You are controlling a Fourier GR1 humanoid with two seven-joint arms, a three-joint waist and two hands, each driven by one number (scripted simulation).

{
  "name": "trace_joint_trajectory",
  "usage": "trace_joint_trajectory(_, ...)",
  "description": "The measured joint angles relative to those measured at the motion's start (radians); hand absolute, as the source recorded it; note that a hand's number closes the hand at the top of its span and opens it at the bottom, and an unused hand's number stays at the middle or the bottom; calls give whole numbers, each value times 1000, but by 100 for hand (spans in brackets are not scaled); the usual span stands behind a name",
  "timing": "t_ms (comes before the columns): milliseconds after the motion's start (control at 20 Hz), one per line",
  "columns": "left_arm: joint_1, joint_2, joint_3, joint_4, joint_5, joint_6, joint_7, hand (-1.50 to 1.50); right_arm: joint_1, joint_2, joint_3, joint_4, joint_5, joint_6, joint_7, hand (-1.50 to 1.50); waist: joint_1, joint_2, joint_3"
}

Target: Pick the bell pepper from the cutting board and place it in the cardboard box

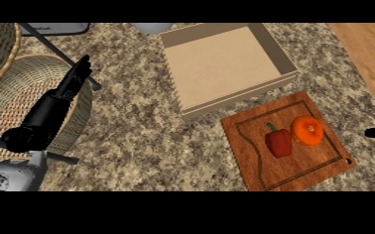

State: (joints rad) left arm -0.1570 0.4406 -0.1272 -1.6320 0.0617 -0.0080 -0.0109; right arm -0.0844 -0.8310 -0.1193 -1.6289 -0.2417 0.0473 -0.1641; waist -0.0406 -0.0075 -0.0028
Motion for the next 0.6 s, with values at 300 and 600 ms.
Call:
trace_joint_trajectory(300,-19,-15,-15,50,-21,-28,-45,0,116,-71,-14,-54,172,39,-211,-150,13,5,2)
trace_joint_trajectory(600,-30,-31,-17,66,-35,-41,-61,0,145,-166,38,-142,339,81,-151,-150,29,6,2)
